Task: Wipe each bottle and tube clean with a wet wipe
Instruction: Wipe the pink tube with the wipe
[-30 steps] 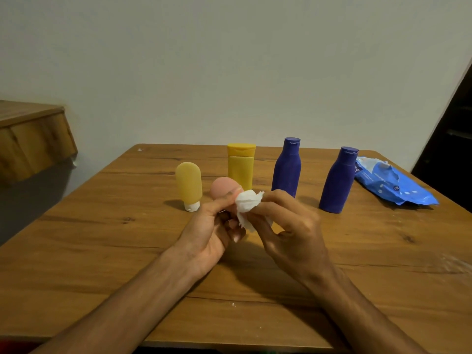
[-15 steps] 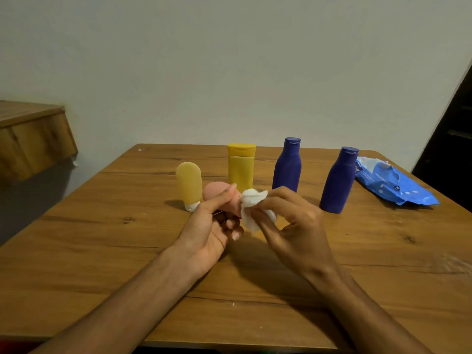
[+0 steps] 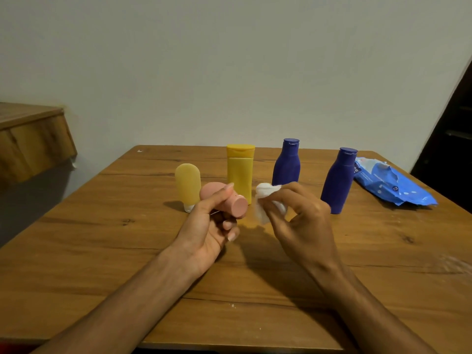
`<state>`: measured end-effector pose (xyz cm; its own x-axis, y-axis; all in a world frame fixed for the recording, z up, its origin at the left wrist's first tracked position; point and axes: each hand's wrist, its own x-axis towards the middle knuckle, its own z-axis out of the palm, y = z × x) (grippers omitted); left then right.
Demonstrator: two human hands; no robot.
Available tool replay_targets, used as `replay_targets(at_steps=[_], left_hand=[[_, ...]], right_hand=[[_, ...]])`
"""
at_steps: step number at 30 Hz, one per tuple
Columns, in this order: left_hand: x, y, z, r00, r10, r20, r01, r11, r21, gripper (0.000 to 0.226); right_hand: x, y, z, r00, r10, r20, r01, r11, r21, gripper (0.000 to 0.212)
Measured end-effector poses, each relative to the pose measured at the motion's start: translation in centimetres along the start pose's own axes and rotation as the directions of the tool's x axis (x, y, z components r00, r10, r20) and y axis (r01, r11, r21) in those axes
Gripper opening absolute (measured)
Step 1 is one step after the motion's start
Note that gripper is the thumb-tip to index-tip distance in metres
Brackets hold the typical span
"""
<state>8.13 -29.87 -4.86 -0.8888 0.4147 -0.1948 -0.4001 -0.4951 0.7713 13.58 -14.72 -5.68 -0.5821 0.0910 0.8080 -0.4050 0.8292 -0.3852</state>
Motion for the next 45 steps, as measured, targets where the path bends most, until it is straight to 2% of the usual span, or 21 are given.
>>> replay_targets(at_steps=[3,10,13,15,17,20,23,27,29,32,36,39,41,45], left_hand=[[0.0,0.0,0.0,1.0,0.026,-0.011,-0.026,0.999,0.024,0.043],[0.2,0.0,-0.3,0.999,0.036,-0.001,-0.036,0.998,0.053,0.039],[-0.2,-0.1,-0.2,0.997,-0.016,0.073,0.011,0.997,0.076,0.034],[-0.4,-0.1,-0.1,0.992,-0.055,0.112,0.047,0.996,0.071,0.031],[-0.4,-0.1,0.1,0.991,-0.062,0.118,0.055,0.997,0.061,0.027],[-0.4,-0.1,0.1,0.993,-0.059,0.106,0.052,0.996,0.067,0.028],[-0.4,0.2,-0.2,0.986,-0.086,0.145,0.082,0.996,0.035,0.022],[-0.3,0.4,-0.2,0.981,-0.105,0.16,0.107,0.994,-0.004,0.024],[-0.4,0.4,-0.1,0.979,-0.105,0.174,0.108,0.994,-0.007,0.025],[-0.3,0.5,-0.2,0.979,-0.109,0.172,0.112,0.994,-0.011,0.026],[-0.2,0.4,-0.3,0.983,-0.095,0.155,0.092,0.995,0.023,0.026],[-0.4,0.2,-0.3,0.985,-0.102,0.137,0.094,0.993,0.067,0.028],[-0.4,0.3,-0.2,0.985,-0.104,0.134,0.094,0.992,0.078,0.026],[-0.4,0.6,0.0,0.99,-0.09,0.109,0.077,0.991,0.114,0.032]], right_hand=[[0.0,0.0,-0.1,0.999,0.012,-0.039,-0.01,0.999,0.035,0.016],[-0.5,-0.5,0.4,0.987,-0.142,0.082,0.133,0.985,0.106,0.025],[-0.6,-0.7,0.6,0.971,-0.209,0.117,0.203,0.977,0.06,0.024],[-0.5,-0.6,0.6,0.98,-0.189,0.066,0.188,0.982,0.025,0.023],[-0.4,-0.5,0.5,0.983,-0.18,0.036,0.18,0.984,0.015,0.022],[-0.6,-0.8,0.7,0.966,-0.238,0.097,0.24,0.971,-0.008,0.026],[-0.4,-0.7,0.6,0.981,-0.186,0.062,0.187,0.982,-0.011,0.024],[0.2,0.0,-0.3,0.993,0.008,-0.121,-0.003,0.999,0.04,0.014],[0.2,0.1,-0.4,0.984,0.049,-0.173,-0.041,0.998,0.054,0.015],[0.1,-0.2,-0.2,0.989,-0.006,-0.149,0.015,0.998,0.061,0.014],[-0.4,-0.8,0.2,0.982,-0.186,0.034,0.182,0.979,0.092,0.022],[-0.6,-0.9,0.7,0.957,-0.262,0.124,0.259,0.965,0.038,0.022],[-0.5,-0.7,0.8,0.965,-0.239,0.11,0.241,0.971,0.004,0.024],[-0.1,-0.3,0.2,0.995,-0.093,-0.036,0.095,0.995,0.029,0.018]])
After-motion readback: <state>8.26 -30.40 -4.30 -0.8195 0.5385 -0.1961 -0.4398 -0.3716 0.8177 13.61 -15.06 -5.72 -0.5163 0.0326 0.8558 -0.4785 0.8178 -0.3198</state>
